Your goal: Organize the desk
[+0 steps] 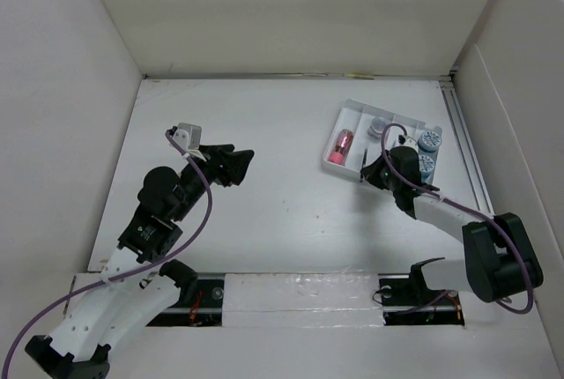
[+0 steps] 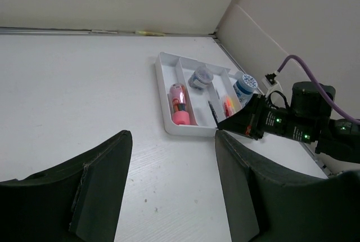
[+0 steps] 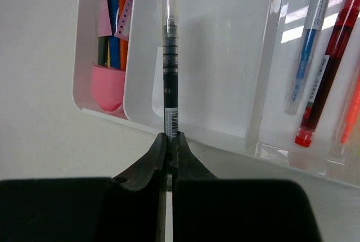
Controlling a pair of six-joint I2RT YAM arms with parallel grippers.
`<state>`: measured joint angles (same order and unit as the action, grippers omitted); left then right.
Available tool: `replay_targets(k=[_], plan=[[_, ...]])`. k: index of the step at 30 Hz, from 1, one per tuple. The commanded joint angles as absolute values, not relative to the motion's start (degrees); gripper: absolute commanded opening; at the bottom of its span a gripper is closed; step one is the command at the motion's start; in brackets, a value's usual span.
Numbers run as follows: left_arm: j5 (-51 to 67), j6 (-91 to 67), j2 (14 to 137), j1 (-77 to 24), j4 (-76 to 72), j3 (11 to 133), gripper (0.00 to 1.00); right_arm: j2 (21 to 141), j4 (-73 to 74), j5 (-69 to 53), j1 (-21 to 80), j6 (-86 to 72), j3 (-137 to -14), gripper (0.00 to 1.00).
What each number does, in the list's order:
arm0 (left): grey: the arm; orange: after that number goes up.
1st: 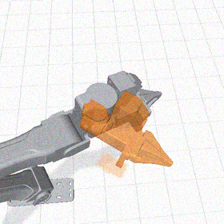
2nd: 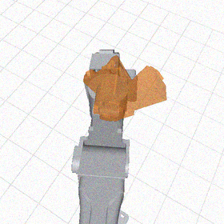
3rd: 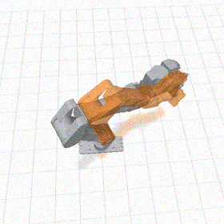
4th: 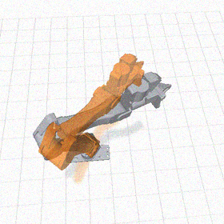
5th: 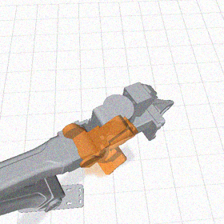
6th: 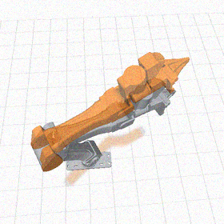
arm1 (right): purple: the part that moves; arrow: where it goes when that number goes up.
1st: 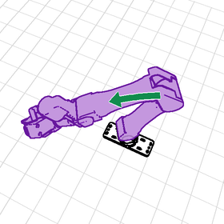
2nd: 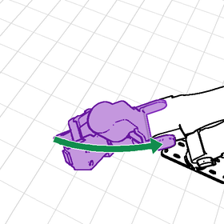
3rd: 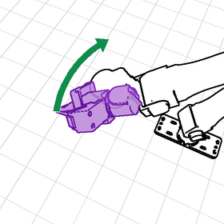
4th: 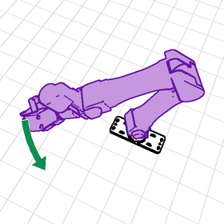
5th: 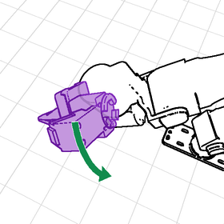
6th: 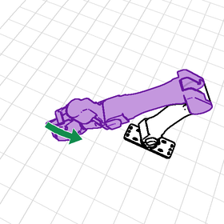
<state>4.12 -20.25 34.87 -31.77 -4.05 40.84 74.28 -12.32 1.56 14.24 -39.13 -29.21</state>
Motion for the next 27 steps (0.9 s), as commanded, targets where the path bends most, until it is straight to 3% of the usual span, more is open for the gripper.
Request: replay_targets(k=[1, 17, 27], plan=[[4.74, -20.48, 34.89, -31.90, -6.50, 42.36, 0.56, 75.15, -16.61, 0.79, 13.89, -39.55, -29.27, 0.00], [4.05, -20.30, 34.89, -31.90, -6.50, 42.45, 0.56, 76.55, -15.65, 0.53, 13.89, -39.11, -30.67, 0.00], [4.75, -20.39, 34.72, -31.90, -6.59, 42.45, 0.56, 63.90, -10.82, 9.31, 12.14, -38.32, -30.41, 0.00]])
